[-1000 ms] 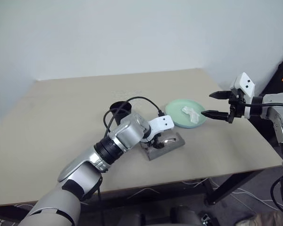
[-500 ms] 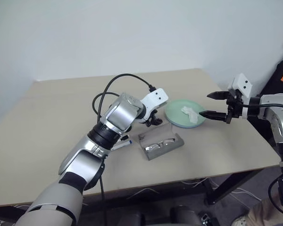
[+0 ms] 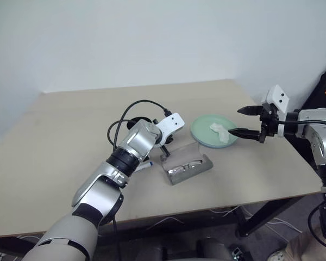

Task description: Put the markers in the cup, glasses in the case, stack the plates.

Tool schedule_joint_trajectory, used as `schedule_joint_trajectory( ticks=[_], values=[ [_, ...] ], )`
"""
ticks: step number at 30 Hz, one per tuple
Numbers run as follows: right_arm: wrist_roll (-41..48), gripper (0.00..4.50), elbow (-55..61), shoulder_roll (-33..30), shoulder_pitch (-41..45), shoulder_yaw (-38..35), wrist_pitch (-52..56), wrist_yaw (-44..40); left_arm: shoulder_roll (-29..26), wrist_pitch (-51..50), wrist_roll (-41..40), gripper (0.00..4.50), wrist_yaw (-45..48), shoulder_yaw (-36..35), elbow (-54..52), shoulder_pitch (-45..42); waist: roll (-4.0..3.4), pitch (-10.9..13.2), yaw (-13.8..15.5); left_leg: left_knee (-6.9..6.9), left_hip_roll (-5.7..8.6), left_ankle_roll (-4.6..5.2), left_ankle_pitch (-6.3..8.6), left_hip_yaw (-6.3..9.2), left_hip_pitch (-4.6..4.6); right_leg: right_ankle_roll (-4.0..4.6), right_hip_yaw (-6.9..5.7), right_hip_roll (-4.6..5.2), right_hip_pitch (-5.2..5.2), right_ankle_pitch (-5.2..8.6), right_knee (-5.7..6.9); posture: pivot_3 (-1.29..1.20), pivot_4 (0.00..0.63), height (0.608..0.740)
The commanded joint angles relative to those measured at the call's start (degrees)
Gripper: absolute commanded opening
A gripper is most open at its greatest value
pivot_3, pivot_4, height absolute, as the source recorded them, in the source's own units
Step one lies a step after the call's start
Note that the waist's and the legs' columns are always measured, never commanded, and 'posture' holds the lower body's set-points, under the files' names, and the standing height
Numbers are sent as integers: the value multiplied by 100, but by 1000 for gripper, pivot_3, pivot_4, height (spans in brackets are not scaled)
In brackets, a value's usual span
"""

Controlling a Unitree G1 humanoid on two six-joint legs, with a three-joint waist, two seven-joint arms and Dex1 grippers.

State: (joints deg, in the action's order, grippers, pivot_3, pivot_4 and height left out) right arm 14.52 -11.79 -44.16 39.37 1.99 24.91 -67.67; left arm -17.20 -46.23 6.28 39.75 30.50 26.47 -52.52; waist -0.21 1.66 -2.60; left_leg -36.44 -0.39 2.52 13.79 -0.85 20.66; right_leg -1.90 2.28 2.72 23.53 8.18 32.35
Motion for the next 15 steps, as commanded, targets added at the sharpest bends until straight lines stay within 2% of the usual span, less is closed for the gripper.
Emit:
schedule_joint_trajectory(
  ticks=[1,6,15],
  values=[
    [77,4500,203,-26,114,-96,-16,32,-53,-23,84,41,281,97,-486,31,0,0,-1,0,0,0,0,0,1,0,0,0,1,0,0,0,0,727],
    [81,4500,207,-26,115,-100,-17,32,-269,-274,63,41,744,326,-1267,238,0,0,-3,-1,0,0,0,-1,1,0,1,0,3,0,5,0,0,727],
    [73,4500,186,1,135,-80,-34,32,-389,-903,-12,41,974,587,-2474,581,0,0,-4,-12,0,0,0,0,-3,0,2,0,2,2,21,0,0,727]
  ],
)
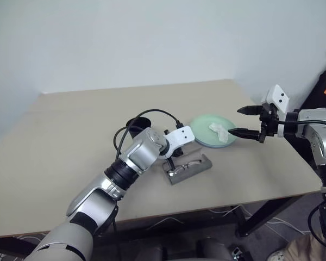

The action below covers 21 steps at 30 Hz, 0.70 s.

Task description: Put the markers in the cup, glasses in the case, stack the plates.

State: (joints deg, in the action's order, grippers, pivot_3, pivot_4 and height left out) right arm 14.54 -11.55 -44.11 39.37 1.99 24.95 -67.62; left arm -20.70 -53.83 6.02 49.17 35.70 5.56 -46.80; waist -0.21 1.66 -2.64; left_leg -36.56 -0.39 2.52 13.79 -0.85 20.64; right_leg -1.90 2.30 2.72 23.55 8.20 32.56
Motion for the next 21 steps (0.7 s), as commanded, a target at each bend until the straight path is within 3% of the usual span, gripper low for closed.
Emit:
schedule_joint_trajectory(
  ticks=[1,13,21],
  values=[
    [67,4500,155,-1,147,-76,-40,26,-43,-188,9,41,31,91,-445,56,0,0,0,-1,0,0,0,0,-1,0,0,0,0,0,0,0,0,727],
    [35,4500,68,41,228,-31,-75,7,-202,-342,-138,41,-72,-136,-628,370,-1,-1,-5,-1,-2,0,0,1,-7,0,0,0,-3,1,2,0,0,727],
    [30,4500,-4,49,252,-19,-126,23,-1063,260,-619,41,316,-904,-702,751,-1,-1,-18,3,-6,0,0,2,-6,1,-1,-4,2,1,5,0,0,727]
  ],
)
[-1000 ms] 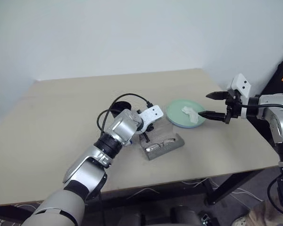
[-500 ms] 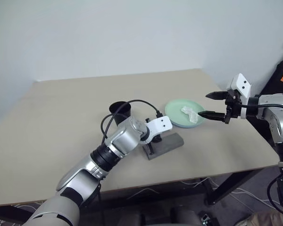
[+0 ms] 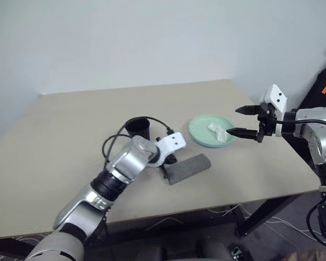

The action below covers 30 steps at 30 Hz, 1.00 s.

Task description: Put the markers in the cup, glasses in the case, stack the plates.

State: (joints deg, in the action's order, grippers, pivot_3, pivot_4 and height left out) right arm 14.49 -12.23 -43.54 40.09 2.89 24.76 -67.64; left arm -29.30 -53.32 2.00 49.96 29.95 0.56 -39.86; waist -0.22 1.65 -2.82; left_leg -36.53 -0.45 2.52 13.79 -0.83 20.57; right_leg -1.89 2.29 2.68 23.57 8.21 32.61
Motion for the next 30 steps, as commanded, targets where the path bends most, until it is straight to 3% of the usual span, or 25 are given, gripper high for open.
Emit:
schedule_joint_trajectory(
  ticks=[1,4,10,21,30],
  values=[
    [35,4500,51,-11,180,-107,-113,24,-374,238,-344,206,390,-444,-305,140,0,0,1,-1,0,0,0,-1,1,0,0,0,0,0,0,0,0,727],
    [33,4500,19,-16,193,-99,-127,15,-773,251,-626,907,720,-718,-501,312,1,0,3,-2,1,-1,0,-3,5,0,1,4,0,0,-5,0,0,727],
    [15,4500,-95,25,301,-36,-170,-15,-1174,821,-884,2978,899,-1208,-319,544,1,0,18,-2,1,-1,0,-3,4,0,-1,6,0,0,-4,0,0,727],
    [21,4500,-106,61,337,-10,-187,-22,-1399,2297,-942,2978,1531,-1332,774,812,2,0,20,-1,0,-1,0,-6,6,0,-2,5,3,1,-2,0,0,727],
    [57,4500,58,24,209,-67,-109,18,-1391,2916,-785,2978,1856,-1226,1612,767,1,-1,19,-1,-1,-1,0,-8,6,0,-2,6,4,0,-1,0,0,727]
  ],
)
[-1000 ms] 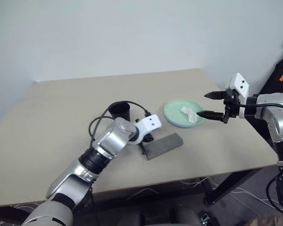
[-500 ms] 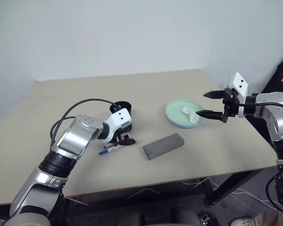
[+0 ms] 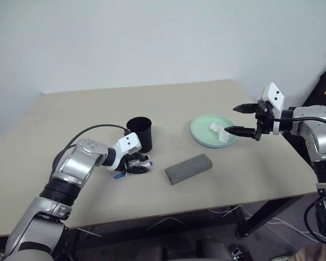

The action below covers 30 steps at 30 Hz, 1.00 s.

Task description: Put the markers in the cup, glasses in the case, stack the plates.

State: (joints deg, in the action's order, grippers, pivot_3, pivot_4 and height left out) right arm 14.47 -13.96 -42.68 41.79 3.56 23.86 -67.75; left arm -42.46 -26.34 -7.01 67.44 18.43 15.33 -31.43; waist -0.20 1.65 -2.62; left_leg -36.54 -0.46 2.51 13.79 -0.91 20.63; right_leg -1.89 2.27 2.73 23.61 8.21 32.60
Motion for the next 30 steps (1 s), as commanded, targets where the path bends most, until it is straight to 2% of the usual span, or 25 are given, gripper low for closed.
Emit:
schedule_joint_trajectory(
  ticks=[1,16,30],
  values=[
    [60,4500,228,-64,41,-138,-17,32,-53,255,146,2978,133,-59,249,-94,0,0,0,0,0,0,0,0,0,0,0,0,0,0,0,0,0,727],
    [83,4500,365,-71,-45,-179,56,87,15,575,488,2978,606,33,1101,-123,0,-1,1,1,-2,0,0,-2,1,0,-1,1,4,0,2,0,0,727],
    [94,4500,438,-68,-96,-177,85,96,69,445,751,2978,1067,314,1179,-218,-2,-3,-2,4,-3,-1,1,-6,-2,0,0,2,4,0,3,0,0,727]
  ],
)
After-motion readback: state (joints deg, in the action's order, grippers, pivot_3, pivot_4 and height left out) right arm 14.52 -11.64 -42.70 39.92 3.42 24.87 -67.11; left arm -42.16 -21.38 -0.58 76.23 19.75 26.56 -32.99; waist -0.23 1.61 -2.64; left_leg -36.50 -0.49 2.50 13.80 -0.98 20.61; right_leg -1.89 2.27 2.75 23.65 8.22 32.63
